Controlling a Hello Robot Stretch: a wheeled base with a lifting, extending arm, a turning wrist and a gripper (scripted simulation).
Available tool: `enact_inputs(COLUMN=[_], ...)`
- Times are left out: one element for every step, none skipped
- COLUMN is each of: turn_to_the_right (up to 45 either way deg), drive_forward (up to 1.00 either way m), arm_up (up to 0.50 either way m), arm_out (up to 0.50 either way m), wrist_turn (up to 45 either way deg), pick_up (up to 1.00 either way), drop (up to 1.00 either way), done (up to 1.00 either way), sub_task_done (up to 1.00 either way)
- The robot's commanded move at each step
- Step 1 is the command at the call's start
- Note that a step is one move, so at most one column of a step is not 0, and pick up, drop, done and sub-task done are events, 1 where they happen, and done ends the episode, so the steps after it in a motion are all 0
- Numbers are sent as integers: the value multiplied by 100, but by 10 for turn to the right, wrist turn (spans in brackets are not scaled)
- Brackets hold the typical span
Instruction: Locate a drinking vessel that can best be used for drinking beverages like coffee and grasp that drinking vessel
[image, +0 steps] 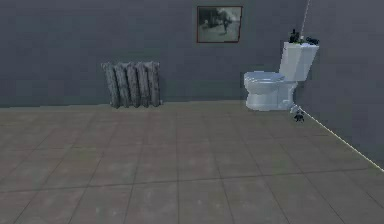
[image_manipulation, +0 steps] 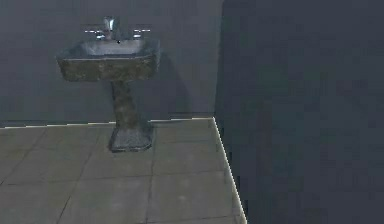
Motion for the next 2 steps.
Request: enact_inputs(turn_to_the_right=[0, -450], drive_forward=[10, 0], arm_up=[0, 0], arm_out=[0, 0], wrist_turn=[0, 0], pick_up=[0, 0], drop=[0, 0], done=[0, 0], sub_task_done=[0, 0])
